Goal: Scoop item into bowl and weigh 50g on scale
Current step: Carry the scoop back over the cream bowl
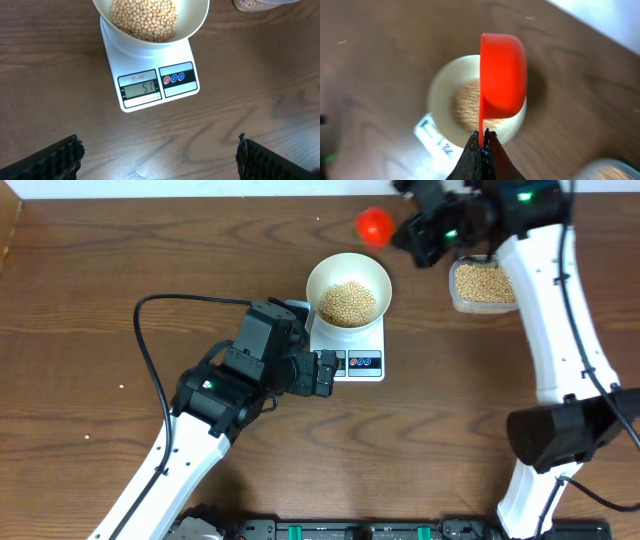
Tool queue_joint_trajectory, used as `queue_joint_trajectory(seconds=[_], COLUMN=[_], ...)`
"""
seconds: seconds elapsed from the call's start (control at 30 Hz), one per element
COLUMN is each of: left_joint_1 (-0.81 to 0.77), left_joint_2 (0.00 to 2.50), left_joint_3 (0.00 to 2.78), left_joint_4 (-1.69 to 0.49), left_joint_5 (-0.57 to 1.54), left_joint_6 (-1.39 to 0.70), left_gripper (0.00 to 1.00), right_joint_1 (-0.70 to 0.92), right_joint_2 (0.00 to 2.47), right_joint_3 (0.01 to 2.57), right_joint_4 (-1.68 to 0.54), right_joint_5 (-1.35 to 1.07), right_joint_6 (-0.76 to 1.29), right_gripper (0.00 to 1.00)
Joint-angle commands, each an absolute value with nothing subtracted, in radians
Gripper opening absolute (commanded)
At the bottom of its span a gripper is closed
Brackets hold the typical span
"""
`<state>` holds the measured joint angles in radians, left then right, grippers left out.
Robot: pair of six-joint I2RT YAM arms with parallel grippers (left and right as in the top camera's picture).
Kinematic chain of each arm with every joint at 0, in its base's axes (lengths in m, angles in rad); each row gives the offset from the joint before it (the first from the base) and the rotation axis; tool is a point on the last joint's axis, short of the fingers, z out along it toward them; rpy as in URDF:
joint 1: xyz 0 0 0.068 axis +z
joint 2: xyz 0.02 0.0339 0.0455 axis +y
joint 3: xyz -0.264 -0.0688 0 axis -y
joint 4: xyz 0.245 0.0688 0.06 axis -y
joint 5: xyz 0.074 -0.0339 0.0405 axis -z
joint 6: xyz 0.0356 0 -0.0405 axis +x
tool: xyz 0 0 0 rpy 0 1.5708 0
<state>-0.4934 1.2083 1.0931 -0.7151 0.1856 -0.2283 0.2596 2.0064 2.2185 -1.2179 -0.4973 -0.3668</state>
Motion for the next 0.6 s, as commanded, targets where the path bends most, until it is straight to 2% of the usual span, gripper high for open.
queue_joint_trajectory(seconds=[0.0,0.27,0.57], left_joint_1=[-0.49,-0.49,-0.49], left_joint_2=[1.211,1.211,1.211], left_joint_3=[1.11,1.11,1.11], left_joint_4=[-0.719,-0.719,-0.719], left_joint_5=[0.191,0.191,0.191], left_joint_6=[-0.219,-0.219,-0.219], left_gripper=[1.0,1.0,1.0], right_joint_1=[0.303,0.34,0.368], right_joint_2=[2.032,2.032,2.032], right_joint_3=[2.167,2.091,1.974], right_joint_4=[-1.219,-1.217,-1.115], right_joint_5=[-0.532,-0.471,-0.392], right_joint_6=[-0.399,-0.422,-0.427], right_gripper=[0.01,0.01,0.01])
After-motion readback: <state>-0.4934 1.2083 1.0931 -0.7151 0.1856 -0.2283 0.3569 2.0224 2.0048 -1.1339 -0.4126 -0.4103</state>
